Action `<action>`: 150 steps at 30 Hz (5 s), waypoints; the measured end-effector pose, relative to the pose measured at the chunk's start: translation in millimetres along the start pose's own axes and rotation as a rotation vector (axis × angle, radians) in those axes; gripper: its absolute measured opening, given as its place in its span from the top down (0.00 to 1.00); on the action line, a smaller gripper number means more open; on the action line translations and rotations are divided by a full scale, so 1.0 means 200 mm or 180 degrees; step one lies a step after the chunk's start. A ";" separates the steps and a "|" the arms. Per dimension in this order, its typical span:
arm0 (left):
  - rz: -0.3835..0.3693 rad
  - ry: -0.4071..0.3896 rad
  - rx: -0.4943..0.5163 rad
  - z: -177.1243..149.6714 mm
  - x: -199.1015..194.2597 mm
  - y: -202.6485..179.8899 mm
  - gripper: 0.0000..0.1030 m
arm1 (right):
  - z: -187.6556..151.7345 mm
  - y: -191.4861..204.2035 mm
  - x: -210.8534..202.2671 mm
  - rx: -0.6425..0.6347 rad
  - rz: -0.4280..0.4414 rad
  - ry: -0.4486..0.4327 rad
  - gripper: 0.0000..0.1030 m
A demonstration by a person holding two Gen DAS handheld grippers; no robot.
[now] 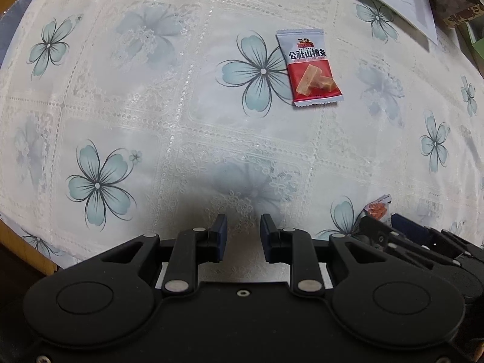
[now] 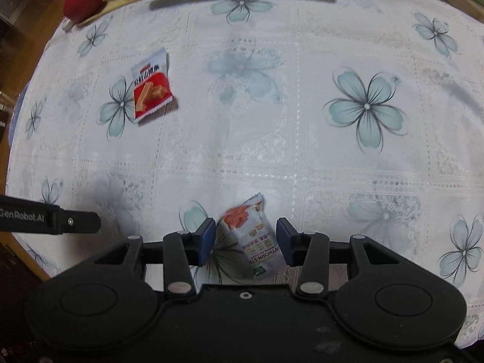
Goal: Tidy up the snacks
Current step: 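Grasp the small white-red packet with the right tool while the left tool grasps the red wafer packet, then carry both held packets over the gold tray, then lower both packets into the gold tray and open both tools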
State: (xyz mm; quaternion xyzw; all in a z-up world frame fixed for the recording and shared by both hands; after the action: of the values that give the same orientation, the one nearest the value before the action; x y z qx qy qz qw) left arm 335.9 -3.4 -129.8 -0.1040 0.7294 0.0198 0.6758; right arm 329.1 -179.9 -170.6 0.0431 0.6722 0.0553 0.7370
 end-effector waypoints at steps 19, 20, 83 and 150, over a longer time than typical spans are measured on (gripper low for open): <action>-0.0309 -0.0316 -0.0025 0.05 -0.08 -0.04 0.67 | 0.07 -0.24 -0.10 0.0813 0.0007 -0.0151 0.80; -0.0346 -0.0335 -0.0006 0.05 -0.08 -0.05 0.67 | 0.07 -0.26 -0.10 0.0919 -0.0004 -0.0165 0.80; 0.0023 -0.0638 -0.0083 0.45 0.07 -0.39 0.59 | 0.14 -0.39 -0.29 0.1424 0.0183 -0.0348 0.80; -0.0048 -0.0491 0.0831 -1.32 -0.05 -0.25 0.58 | -1.17 -0.18 -0.75 0.1111 0.0159 -0.1002 0.79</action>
State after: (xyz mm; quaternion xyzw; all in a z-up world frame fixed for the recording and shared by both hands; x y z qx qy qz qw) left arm 85.3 -96.4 -92.3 -0.0189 0.6709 -0.0724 0.7378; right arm 82.9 -238.8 -48.8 0.1945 0.5471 -0.0509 0.8126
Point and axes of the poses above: each gripper's, at about its wrist camera, not at the fingertips, and x roughly the way its jaws point, y to its left, z to its top, the point moved 8 cm from there along x, roughly the way its jaws point, and after that the axes turned 4 degrees about -x, right-handed, at the moved point
